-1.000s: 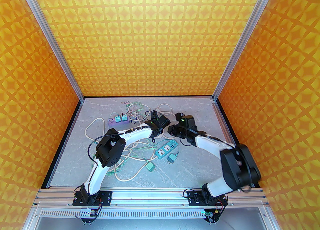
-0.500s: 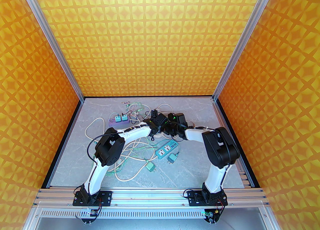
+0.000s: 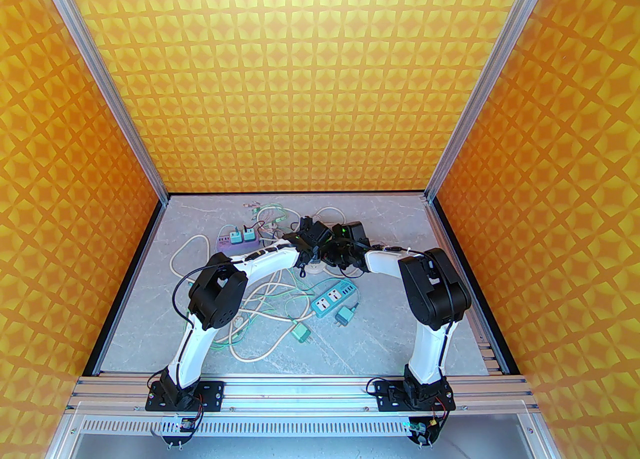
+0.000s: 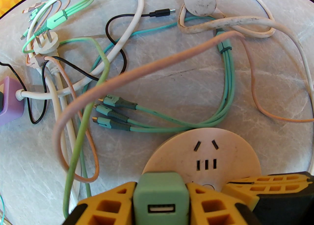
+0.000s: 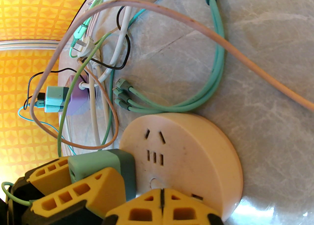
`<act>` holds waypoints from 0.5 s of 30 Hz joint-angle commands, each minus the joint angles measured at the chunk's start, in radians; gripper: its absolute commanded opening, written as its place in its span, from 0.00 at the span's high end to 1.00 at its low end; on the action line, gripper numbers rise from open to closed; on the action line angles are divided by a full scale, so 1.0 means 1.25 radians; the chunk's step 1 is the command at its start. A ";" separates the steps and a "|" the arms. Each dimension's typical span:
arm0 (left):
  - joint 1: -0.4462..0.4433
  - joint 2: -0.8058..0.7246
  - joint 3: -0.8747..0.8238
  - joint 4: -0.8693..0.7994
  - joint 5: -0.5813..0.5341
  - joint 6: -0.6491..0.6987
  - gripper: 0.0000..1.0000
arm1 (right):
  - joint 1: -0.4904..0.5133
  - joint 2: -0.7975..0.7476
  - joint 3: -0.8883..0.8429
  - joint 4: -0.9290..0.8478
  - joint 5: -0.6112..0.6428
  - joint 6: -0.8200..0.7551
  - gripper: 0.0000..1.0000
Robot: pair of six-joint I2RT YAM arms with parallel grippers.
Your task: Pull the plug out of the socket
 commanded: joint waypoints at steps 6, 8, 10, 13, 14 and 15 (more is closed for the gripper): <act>-0.021 0.044 0.090 -0.065 0.040 0.041 0.69 | 0.015 0.056 -0.008 -0.138 0.133 -0.005 1.00; -0.015 0.042 0.087 -0.071 0.039 0.029 0.70 | 0.015 0.063 0.000 -0.147 0.132 -0.005 1.00; 0.007 0.020 0.056 -0.059 0.061 0.003 0.71 | 0.017 0.067 0.002 -0.153 0.135 -0.007 1.00; 0.051 -0.030 -0.024 0.001 0.132 -0.036 0.72 | 0.017 0.065 0.002 -0.164 0.147 -0.017 1.00; 0.055 -0.046 -0.040 0.016 0.133 -0.035 0.72 | 0.018 0.066 0.003 -0.169 0.151 -0.020 1.00; 0.053 -0.053 -0.045 0.023 0.133 -0.028 0.72 | 0.018 0.067 0.005 -0.172 0.149 -0.021 1.00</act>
